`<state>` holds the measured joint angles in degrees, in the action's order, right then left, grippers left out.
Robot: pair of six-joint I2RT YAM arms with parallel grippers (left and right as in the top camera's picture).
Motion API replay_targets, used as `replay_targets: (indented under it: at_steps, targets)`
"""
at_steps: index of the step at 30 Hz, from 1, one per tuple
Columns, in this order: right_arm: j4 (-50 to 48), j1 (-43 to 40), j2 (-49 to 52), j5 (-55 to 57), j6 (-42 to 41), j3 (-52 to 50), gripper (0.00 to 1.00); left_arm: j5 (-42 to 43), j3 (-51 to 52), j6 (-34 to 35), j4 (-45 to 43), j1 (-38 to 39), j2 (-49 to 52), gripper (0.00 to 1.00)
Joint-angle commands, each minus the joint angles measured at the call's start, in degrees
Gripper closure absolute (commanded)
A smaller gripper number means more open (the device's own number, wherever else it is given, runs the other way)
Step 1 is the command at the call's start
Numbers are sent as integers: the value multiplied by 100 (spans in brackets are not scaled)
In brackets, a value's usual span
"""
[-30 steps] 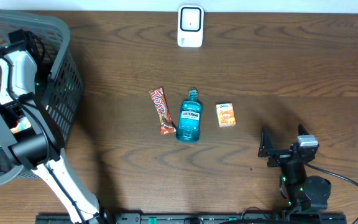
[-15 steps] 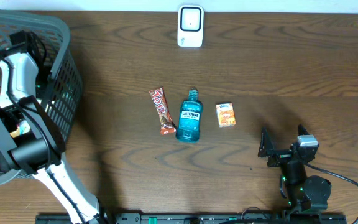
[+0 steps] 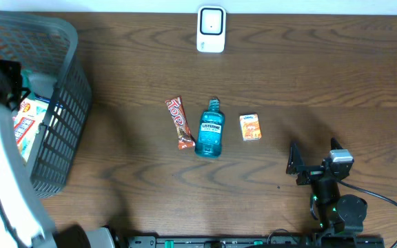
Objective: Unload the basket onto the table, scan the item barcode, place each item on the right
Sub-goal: 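Reach the left gripper back into the basket toward the remaining items, then grasp the mint-green wipes pack and place it between bottle and Kleenex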
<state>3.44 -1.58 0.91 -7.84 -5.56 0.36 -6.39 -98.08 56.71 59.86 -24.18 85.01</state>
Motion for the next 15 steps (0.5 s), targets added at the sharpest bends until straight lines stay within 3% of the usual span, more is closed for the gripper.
replay_targets:
  at_steps: [1, 7, 15]
  targets:
    - [22, 50, -20, 22, 50, -4, 1, -7, -50, -317, 57, 369, -763, 93]
    - [22, 50, -20, 22, 50, -4, 1, -11, -50, -334, 629, 2017, -1495, 93]
    - [22, 50, -20, 22, 50, -4, 1, -76, 238, -323, 929, 4721, -1016, 93]
